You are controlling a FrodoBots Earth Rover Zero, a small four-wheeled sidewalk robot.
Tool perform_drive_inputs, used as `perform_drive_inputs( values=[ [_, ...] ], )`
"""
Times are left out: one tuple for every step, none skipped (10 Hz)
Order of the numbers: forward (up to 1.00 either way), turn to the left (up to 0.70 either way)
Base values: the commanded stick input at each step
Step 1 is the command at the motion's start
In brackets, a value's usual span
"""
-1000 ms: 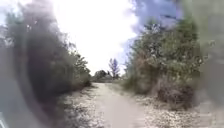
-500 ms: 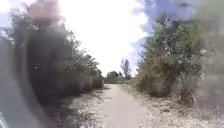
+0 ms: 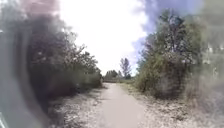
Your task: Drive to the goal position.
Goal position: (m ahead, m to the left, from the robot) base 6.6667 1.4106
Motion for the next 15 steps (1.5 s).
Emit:
perform_drive_inputs(
  values=[
    [0.7,0.0],
    [0.7,0.0],
    [0.7,0.0],
    [0.7,0.0],
    [0.7,0.0],
    [0.7,0.0],
    [0.7,0.07],
    [0.7,0.2],
    [0.7,0.34],
    [0.7,0.03],
    [0.7,0.0],
    [0.7,0.0],
    [0.7,0.0],
    [0.7,0.0],
    [0.7,0.0]
  ],
)
